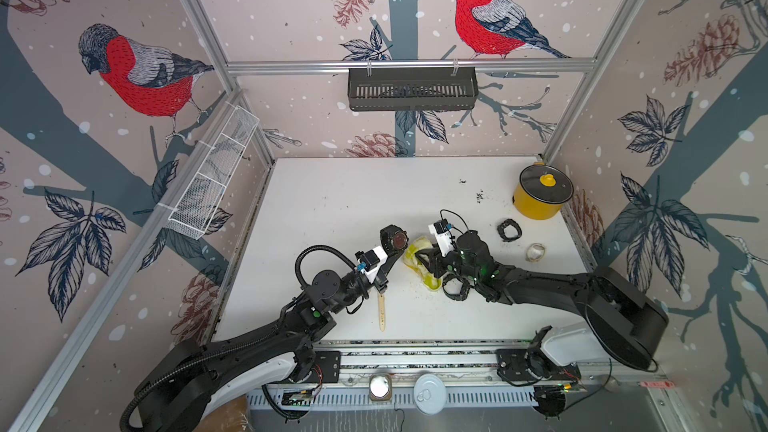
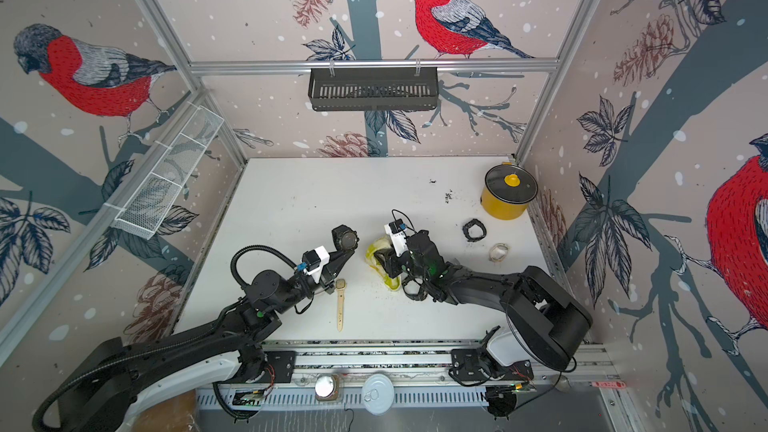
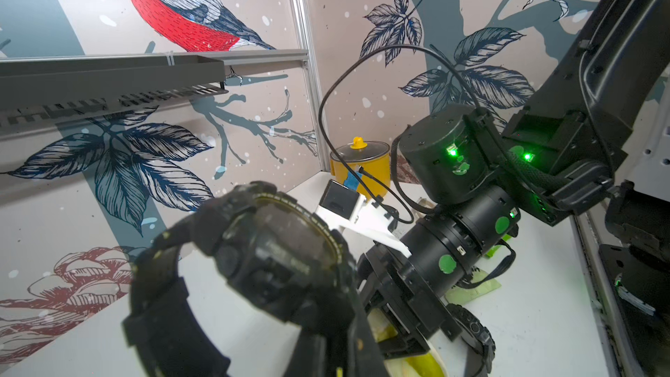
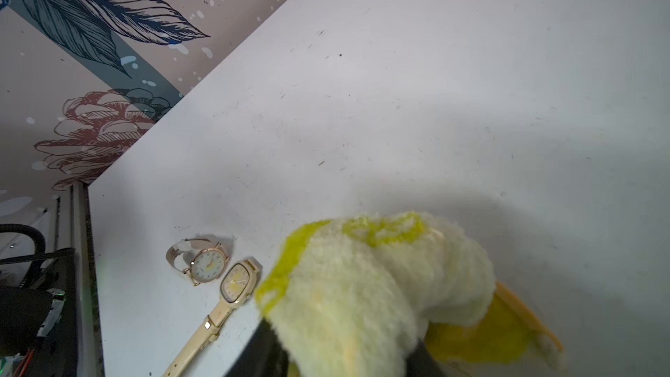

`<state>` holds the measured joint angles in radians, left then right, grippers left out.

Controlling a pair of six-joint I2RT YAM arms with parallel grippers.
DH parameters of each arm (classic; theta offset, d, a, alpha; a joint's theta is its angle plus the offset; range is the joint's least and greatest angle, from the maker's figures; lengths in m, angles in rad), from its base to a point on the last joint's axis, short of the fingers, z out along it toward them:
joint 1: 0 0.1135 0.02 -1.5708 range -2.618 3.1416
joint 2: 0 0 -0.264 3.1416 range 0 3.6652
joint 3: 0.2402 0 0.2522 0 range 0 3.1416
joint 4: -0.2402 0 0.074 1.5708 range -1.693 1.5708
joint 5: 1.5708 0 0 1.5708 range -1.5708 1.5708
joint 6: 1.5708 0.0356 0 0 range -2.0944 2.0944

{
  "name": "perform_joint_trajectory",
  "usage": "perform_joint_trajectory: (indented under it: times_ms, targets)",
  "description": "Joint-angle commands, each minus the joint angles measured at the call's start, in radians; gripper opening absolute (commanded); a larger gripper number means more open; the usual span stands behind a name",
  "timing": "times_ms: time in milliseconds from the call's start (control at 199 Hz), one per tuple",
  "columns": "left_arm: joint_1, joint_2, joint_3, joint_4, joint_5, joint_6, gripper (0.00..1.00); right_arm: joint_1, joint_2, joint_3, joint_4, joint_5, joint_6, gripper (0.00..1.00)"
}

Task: Wipe the watch dial
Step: Place the cleaning item at the center of the board, then place the watch at the center of the board.

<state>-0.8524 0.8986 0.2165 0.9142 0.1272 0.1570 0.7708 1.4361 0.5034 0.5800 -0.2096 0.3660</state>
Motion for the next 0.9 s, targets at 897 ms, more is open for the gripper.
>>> perform_joint_trajectory:
  times_ms: [897]
  targets:
    - [-0.022,0.132,0.089,0.179,0.747,-0.013,0.00,-0.130,-0.921,-0.314,0.144,-0.367,-0.613,0.64]
